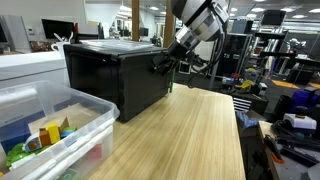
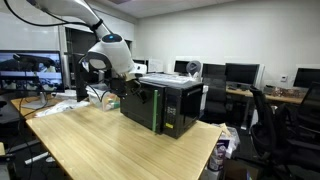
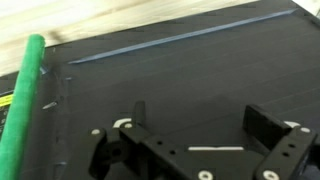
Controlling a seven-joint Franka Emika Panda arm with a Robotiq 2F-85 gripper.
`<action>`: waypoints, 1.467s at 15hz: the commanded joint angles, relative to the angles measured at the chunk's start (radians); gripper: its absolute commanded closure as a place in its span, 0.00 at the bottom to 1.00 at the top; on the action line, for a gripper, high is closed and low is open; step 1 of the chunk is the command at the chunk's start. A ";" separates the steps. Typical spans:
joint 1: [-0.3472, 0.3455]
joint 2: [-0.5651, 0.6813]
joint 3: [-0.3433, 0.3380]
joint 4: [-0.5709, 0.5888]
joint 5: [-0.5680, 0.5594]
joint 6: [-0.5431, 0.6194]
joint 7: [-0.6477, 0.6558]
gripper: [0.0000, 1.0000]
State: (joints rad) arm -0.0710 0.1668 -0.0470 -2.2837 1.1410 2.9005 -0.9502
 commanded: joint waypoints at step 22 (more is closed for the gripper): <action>0.069 0.057 -0.101 0.002 -0.223 0.053 0.205 0.00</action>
State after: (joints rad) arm -0.0369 0.2810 -0.0847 -2.1959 1.0472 3.0237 -0.8281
